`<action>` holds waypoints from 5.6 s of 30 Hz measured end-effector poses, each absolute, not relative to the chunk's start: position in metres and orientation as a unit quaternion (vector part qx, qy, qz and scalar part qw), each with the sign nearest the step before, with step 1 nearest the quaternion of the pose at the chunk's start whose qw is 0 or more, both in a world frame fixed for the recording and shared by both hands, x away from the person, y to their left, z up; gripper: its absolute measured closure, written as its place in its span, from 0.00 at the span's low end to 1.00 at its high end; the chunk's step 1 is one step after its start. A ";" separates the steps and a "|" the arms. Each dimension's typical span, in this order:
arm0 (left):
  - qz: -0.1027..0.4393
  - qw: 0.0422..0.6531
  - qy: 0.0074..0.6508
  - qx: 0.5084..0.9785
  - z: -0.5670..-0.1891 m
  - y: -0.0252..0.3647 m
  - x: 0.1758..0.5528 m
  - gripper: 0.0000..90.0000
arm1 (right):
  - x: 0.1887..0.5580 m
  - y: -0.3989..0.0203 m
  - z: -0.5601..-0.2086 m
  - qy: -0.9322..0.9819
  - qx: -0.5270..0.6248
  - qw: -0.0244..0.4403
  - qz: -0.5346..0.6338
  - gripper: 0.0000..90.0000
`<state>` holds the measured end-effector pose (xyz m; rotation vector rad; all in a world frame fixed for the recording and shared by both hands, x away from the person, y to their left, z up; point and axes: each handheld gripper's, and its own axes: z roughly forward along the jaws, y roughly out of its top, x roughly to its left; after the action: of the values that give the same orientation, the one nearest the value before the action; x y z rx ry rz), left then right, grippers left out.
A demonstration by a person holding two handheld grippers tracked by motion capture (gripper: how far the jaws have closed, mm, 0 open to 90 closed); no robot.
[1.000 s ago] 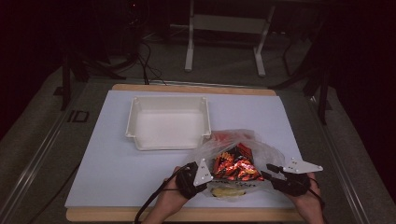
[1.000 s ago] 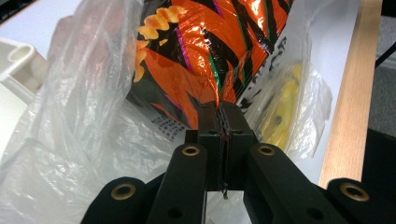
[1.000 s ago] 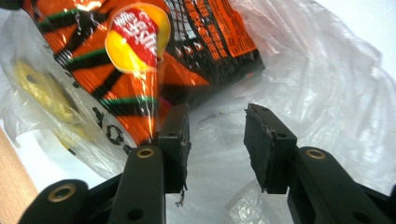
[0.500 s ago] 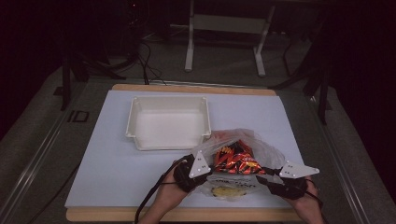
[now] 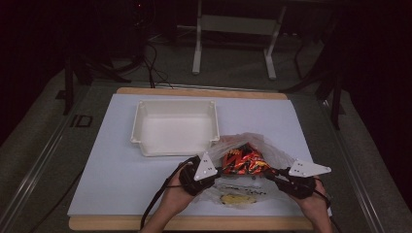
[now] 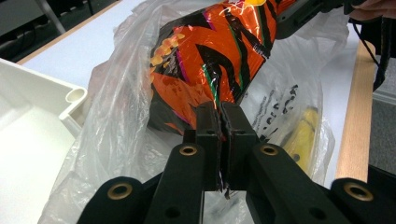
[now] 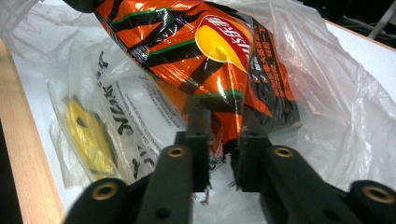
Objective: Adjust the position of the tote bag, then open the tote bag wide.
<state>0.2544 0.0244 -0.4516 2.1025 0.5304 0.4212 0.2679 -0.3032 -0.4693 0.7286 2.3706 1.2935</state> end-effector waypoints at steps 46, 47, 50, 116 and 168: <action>0.184 0.506 0.169 0.826 -0.432 0.007 0.302 0.55 | 0.281 -0.323 -0.434 0.778 0.218 0.130 0.575 0.99; 0.187 0.505 0.172 0.825 -0.431 0.007 0.301 0.60 | 0.281 -0.323 -0.433 0.778 0.218 0.130 0.575 0.99; 0.182 0.498 0.179 0.829 -0.426 0.005 0.299 0.77 | 0.282 -0.324 -0.432 0.778 0.223 0.130 0.573 0.98; 0.035 0.590 0.161 0.790 -0.373 0.019 0.283 0.99 | 0.276 -0.338 -0.492 0.804 0.375 0.220 0.405 0.50; 0.043 0.636 0.152 0.755 -0.337 0.015 0.289 0.99 | 0.281 -0.354 -0.499 0.777 0.416 0.208 0.424 0.67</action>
<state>0.2889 0.0154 -0.3374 1.7253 0.3471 0.0973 0.2808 -0.3544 -0.4994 1.1564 2.1626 1.1813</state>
